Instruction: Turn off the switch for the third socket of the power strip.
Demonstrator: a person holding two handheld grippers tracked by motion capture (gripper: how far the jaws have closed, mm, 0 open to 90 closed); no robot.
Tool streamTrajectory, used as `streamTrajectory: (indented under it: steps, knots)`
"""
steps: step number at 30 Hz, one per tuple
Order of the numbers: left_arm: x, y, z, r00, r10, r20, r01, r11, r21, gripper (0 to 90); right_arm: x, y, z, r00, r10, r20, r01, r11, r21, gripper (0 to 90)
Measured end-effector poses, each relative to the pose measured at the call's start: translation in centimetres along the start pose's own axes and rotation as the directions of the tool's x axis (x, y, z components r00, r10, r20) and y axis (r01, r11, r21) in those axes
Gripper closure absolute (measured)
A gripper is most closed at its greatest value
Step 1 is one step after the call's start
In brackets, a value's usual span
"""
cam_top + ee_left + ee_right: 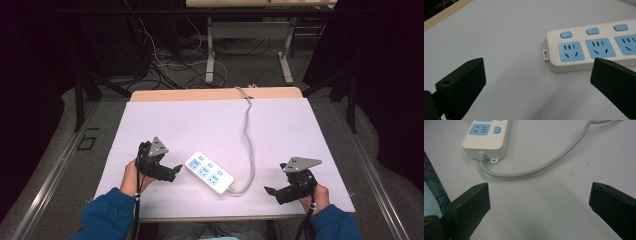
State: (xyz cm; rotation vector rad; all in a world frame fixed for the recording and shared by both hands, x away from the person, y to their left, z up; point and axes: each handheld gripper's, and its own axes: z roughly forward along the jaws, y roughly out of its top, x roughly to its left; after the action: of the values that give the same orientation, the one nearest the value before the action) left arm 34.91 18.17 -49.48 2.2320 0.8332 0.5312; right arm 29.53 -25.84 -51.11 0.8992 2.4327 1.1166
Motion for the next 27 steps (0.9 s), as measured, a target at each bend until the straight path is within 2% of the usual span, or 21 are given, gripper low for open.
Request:
streamTrajectory:
  steps: [9, 16, 17, 18, 22, 23, 27]
  knots:
    - [0.4, -1.4, -1.3, 0.9996, -0.02, -0.021, 0.02, 0.9997, 0.009, 0.2, 0.0, 0.0, 0.0, 1.0, 0.004, 0.004, -0.004, 1.0, -0.006, 2.9]
    - [0.5, -2.3, -2.1, 0.9992, -0.013, -0.037, 0.013, 0.9999, 0.01, 0.2, -0.1, 0.0, 0.0, 1.0, 0.005, 0.005, -0.005, 1.0, 0.0, 2.9]
    - [0.4, -2.4, -2.2, 0.9992, -0.03, -0.028, 0.03, 0.9995, 0.008, 0.2, -0.1, 0.0, 0.0, 1.0, 0.005, 0.0, -0.005, 1.0, 0.004, 2.9]
    - [0.5, -2.5, -2.3, 0.9992, -0.019, -0.036, 0.02, 0.9997, 0.013, 0.2, -0.1, 0.0, 0.0, 1.0, 0.004, 0.002, -0.004, 1.0, 0.001, 2.9]
    - [0.3, -3.0, -2.5, 0.9989, -0.032, -0.035, 0.032, 0.9993, 0.017, 0.2, -0.1, 0.0, 0.0, 1.0, 0.006, 0.005, -0.006, 1.0, 0.005, 2.9]
    - [0.4, -3.1, -2.7, 0.999, -0.017, -0.041, 0.018, 0.9996, 0.02, 0.2, -0.1, 0.0, 0.0, 1.0, 0.004, 0.002, -0.004, 1.0, 0.006, 2.9]
    - [0.2, -3.8, -2.8, 0.9982, -0.024, -0.055, 0.026, 0.9994, 0.024, 0.2, 0.0, 0.0, 0.0, 1.0, 0.004, 0.004, -0.004, 1.0, 0.008, 2.9]
